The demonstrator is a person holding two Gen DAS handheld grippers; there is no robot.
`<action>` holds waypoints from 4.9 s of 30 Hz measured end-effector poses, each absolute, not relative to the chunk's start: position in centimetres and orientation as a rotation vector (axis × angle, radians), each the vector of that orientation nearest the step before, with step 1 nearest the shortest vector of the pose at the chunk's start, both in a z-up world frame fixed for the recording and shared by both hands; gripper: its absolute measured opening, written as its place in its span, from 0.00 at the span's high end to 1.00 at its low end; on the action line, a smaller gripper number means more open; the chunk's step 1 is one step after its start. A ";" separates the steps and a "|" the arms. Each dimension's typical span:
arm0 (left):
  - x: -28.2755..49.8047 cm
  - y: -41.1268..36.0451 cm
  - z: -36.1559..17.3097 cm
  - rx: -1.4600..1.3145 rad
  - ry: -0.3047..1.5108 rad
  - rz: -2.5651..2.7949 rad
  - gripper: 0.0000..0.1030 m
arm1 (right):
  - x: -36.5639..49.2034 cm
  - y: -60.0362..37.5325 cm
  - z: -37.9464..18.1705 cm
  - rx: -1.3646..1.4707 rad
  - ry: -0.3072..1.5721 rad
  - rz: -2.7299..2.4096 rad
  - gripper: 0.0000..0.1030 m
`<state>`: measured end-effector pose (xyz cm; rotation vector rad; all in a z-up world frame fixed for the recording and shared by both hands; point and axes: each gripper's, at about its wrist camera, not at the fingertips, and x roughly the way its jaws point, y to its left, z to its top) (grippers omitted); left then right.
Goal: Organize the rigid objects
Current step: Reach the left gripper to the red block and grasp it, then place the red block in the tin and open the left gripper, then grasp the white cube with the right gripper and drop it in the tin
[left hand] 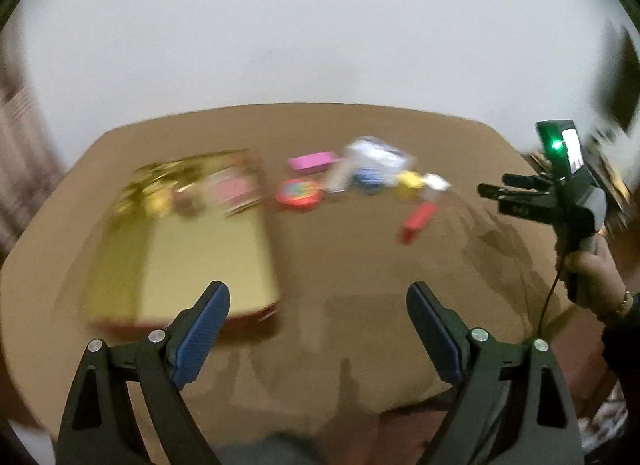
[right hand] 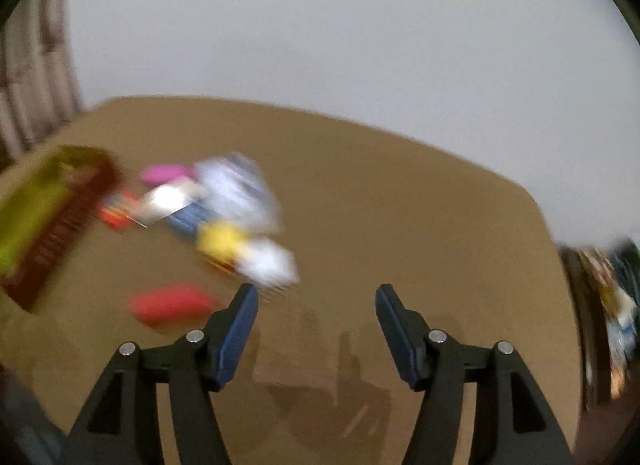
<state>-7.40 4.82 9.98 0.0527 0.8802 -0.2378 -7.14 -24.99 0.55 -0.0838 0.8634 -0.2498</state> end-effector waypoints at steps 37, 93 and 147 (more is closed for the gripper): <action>6.4 -8.3 -0.5 0.297 1.048 -0.516 0.54 | -9.3 -30.1 -4.2 0.149 0.834 -0.243 0.38; 5.5 18.6 7.2 -0.085 1.024 0.163 0.51 | -0.8 -20.1 -3.7 -0.202 0.883 0.069 0.31; -13.2 20.8 8.4 -0.212 0.891 0.195 0.27 | 12.3 11.6 -2.2 -0.305 1.063 0.524 0.71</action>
